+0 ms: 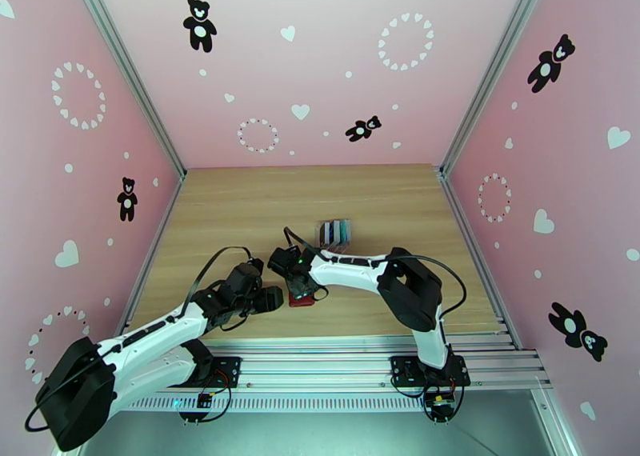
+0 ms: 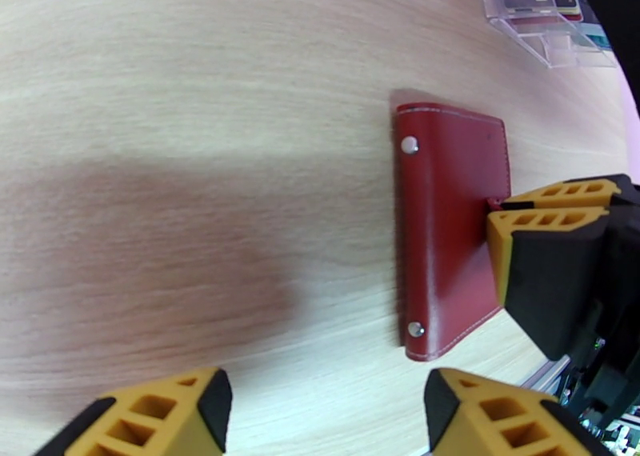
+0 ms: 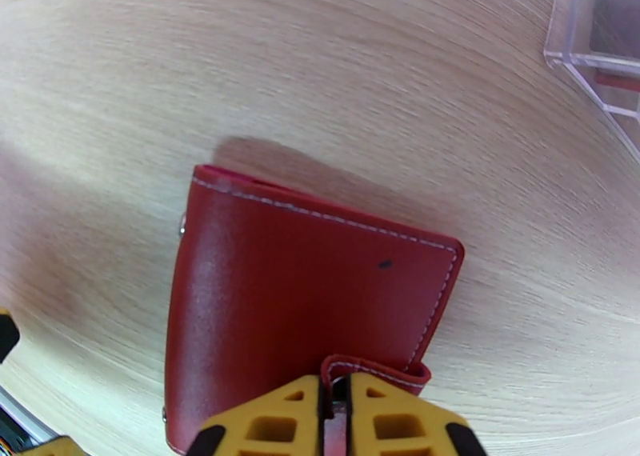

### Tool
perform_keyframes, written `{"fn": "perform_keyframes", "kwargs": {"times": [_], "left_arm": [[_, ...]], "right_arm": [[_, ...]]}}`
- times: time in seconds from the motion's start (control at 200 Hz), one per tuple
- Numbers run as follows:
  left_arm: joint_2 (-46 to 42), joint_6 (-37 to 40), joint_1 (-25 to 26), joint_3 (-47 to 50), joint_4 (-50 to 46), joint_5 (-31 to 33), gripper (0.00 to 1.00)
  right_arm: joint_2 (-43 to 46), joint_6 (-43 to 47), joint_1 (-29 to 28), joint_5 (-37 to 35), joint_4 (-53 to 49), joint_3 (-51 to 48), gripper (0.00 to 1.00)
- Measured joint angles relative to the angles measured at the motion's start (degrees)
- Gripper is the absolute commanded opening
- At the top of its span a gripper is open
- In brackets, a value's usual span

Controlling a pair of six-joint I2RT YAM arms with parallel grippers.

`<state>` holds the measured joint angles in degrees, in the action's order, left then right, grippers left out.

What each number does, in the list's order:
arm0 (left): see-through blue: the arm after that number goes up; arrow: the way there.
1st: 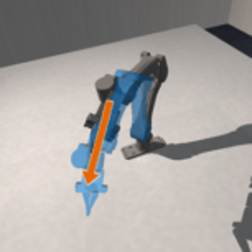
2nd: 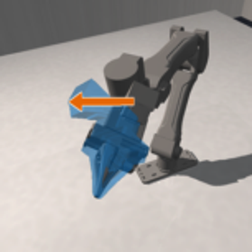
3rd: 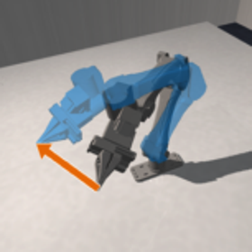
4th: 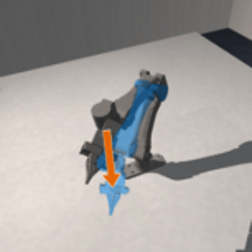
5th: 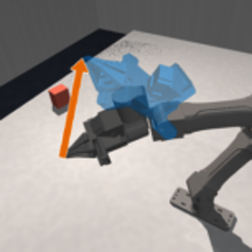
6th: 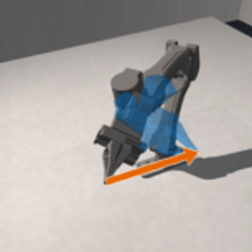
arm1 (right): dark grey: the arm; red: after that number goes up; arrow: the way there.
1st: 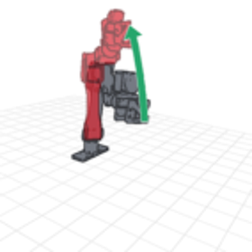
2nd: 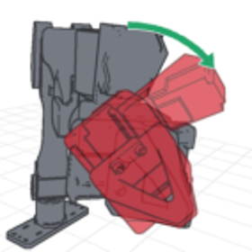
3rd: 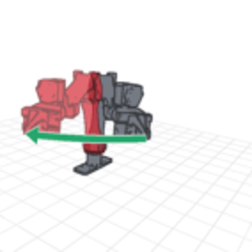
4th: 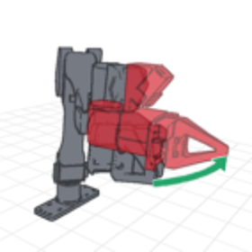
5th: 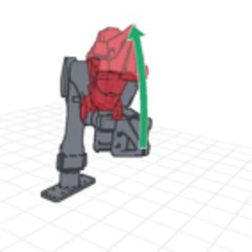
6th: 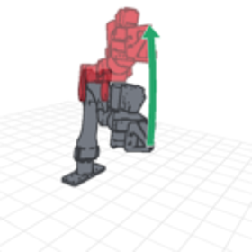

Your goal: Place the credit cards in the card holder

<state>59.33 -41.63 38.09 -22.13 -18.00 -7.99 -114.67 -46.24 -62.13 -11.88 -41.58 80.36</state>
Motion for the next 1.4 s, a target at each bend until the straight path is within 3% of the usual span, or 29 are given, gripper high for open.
{"fn": "perform_keyframes", "kwargs": {"times": [0.335, 1.397], "left_arm": [[5.4, 0.4, 0.0, -2.1, 2.6, -0.2, 0.64], [18.7, -0.3, 0.0, -7.4, 9.7, -2.3, 0.58]], "right_arm": [[0.5, 0.2, 0.4, 0.9, 0.6, -0.2, 0.07], [5.6, -0.1, 2.9, 8.1, 11.1, -7.8, 0.03]]}}
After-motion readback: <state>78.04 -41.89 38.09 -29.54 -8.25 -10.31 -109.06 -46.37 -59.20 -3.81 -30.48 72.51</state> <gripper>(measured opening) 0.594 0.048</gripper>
